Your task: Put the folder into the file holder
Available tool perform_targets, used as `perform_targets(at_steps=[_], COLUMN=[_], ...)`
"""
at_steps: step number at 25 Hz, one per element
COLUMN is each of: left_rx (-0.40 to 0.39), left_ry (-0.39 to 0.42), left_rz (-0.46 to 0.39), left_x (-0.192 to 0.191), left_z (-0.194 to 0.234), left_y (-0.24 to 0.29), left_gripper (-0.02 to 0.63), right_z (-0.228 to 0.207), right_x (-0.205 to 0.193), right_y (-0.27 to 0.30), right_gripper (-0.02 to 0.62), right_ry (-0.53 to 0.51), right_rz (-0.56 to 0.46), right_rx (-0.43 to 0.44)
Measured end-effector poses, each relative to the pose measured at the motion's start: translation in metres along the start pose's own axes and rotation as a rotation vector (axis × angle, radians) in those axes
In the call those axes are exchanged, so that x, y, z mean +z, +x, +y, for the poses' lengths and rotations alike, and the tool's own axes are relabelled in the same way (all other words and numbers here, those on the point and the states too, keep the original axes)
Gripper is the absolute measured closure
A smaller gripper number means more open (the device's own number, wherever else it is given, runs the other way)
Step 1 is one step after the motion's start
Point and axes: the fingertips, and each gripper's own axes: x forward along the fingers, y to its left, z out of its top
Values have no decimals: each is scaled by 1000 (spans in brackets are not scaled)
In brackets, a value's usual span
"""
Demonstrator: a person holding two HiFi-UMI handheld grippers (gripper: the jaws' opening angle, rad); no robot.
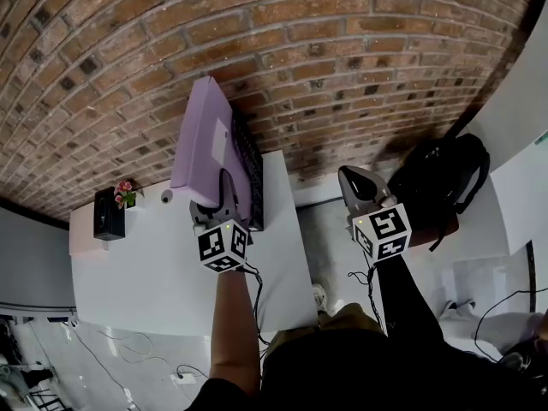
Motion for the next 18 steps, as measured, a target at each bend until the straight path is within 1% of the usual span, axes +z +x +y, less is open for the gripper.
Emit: perform_targets(at_steps=[4, 10, 18], left_rx=[9, 2, -2], left_ry=[-1, 20, 16], left_rz=[4, 24, 59], left_x=[-5, -16, -32], left_z=[4, 2, 3], left_y=[-2, -3, -3], left_gripper=[448, 443, 434], right_z=[2, 4, 2], right_x=[-3, -5, -4], right_y=[0, -1, -1], right_gripper=[595, 595, 595], right_ry=[-3, -12, -16], right_rz=[6, 13, 10], right_rx=[1, 3, 5])
